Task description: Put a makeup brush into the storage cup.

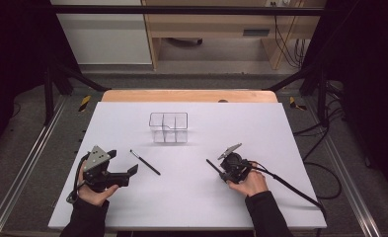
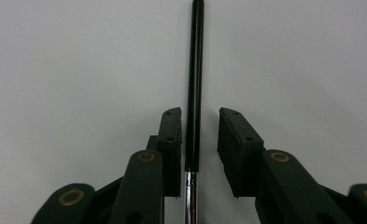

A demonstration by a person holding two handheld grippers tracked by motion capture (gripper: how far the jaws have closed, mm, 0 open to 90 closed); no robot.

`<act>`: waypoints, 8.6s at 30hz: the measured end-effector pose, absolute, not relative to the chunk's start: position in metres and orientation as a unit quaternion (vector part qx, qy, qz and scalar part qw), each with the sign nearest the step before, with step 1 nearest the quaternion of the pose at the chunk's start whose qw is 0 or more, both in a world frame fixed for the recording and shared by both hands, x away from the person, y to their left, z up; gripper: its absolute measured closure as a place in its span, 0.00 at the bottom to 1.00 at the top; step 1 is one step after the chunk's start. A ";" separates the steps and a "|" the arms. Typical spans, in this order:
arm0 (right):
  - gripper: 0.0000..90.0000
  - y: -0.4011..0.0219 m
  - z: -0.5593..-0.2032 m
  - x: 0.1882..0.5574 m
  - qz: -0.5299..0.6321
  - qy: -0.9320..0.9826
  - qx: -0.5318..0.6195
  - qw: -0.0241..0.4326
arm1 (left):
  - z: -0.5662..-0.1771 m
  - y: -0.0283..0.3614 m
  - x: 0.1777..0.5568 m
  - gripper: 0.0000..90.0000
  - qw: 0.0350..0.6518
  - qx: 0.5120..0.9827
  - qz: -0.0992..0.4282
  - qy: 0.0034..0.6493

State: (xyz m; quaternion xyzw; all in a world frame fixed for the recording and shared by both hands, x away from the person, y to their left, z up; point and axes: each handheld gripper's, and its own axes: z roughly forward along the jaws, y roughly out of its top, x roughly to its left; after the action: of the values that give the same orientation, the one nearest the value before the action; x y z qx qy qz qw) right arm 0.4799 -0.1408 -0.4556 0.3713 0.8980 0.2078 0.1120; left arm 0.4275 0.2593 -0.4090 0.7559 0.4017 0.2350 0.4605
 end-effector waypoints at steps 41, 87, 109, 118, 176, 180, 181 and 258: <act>0.94 -0.153 -0.428 0.472 0.276 0.879 0.381 0.079 | -0.412 0.253 0.429 0.07 0.447 0.767 0.233 0.397; 0.94 -0.107 -0.356 0.472 0.323 0.904 0.278 0.042 | -0.384 0.186 0.435 0.06 0.384 0.851 0.253 0.252; 0.94 -0.092 -0.366 0.471 0.309 0.916 0.256 0.003 | -0.386 0.148 0.430 0.06 0.343 0.884 0.268 0.169; 0.94 -0.089 -0.369 0.472 0.312 0.917 0.247 -0.015 | -0.386 0.139 0.429 0.06 0.330 0.891 0.275 0.147; 0.94 -0.070 -0.395 0.469 0.281 0.933 0.209 -0.075 | -0.418 0.101 0.404 0.51 0.203 0.913 0.344 -0.082; 0.94 -0.069 -0.396 0.468 0.278 0.935 0.206 -0.077 | -0.419 0.100 0.403 0.57 0.196 0.912 0.349 -0.094; 0.94 -0.069 -0.396 0.468 0.278 0.935 0.206 -0.077 | -0.419 0.100 0.403 0.59 0.196 0.912 0.349 -0.094; 0.31 -0.124 -0.369 0.445 0.430 0.856 0.246 0.146 | -0.422 0.124 0.412 0.92 0.254 0.918 0.301 0.052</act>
State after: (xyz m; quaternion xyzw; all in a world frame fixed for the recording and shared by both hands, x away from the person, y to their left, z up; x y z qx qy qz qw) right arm 0.4450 -0.1244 -0.3688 0.2459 0.8563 0.4302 0.1457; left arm 0.4121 0.1236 -0.4217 0.9177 0.0521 0.3009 0.2541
